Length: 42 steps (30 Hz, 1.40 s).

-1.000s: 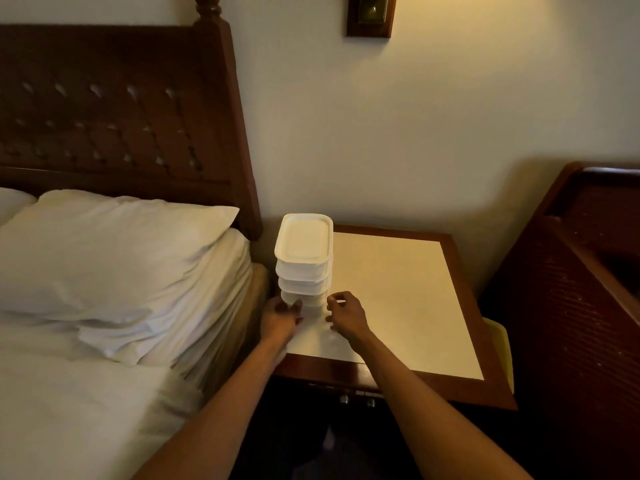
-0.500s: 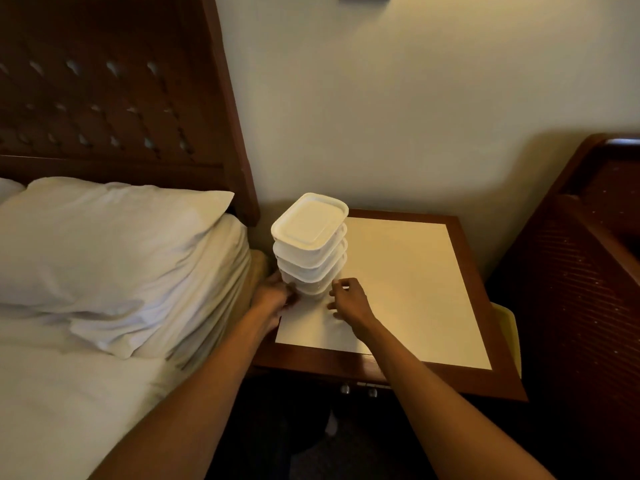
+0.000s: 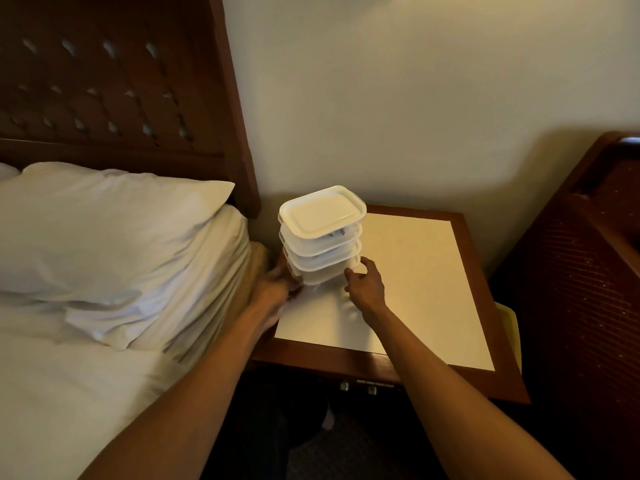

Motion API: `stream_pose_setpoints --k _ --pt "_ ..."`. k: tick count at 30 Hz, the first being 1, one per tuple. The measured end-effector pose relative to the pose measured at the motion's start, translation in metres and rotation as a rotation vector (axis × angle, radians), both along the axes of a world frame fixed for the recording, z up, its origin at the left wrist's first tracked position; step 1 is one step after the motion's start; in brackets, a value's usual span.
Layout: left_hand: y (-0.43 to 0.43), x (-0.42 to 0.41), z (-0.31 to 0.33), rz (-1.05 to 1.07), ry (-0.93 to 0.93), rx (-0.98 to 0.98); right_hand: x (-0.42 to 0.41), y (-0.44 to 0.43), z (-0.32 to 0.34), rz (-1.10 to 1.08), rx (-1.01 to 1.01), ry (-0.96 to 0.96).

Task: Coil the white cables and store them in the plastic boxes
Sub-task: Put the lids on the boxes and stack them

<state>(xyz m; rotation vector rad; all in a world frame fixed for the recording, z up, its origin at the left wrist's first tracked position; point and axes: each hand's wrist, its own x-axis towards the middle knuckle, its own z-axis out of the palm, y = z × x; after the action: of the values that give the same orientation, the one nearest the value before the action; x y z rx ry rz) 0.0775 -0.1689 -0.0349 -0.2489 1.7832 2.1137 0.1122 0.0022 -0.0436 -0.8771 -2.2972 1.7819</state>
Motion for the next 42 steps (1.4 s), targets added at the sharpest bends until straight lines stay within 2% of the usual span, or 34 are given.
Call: stream_pose_setpoints --k 4,9,14,20,29,42 --pt "0.007 0.009 -0.004 -0.014 -0.026 0.109 0.002 0.000 0.005 -0.057 -0.035 0.021" --pt "0.010 0.008 0.003 -0.002 -0.018 0.073 0.007 0.000 0.011 -0.128 -0.071 -0.006" --pt "0.006 -0.002 0.006 0.031 0.028 -0.047 0.010 -0.001 0.002 -0.137 -0.101 -0.017" --pt "0.014 -0.020 0.004 0.114 -0.017 -0.016 -0.003 0.005 -0.005 -0.135 -0.129 -0.026" --pt "0.037 -0.075 0.005 0.158 -0.085 0.035 -0.056 0.031 -0.001 -0.062 -0.149 -0.064" --pt "0.060 -0.166 -0.004 0.073 -0.012 -0.142 -0.155 0.059 -0.012 -0.044 -0.056 -0.063"
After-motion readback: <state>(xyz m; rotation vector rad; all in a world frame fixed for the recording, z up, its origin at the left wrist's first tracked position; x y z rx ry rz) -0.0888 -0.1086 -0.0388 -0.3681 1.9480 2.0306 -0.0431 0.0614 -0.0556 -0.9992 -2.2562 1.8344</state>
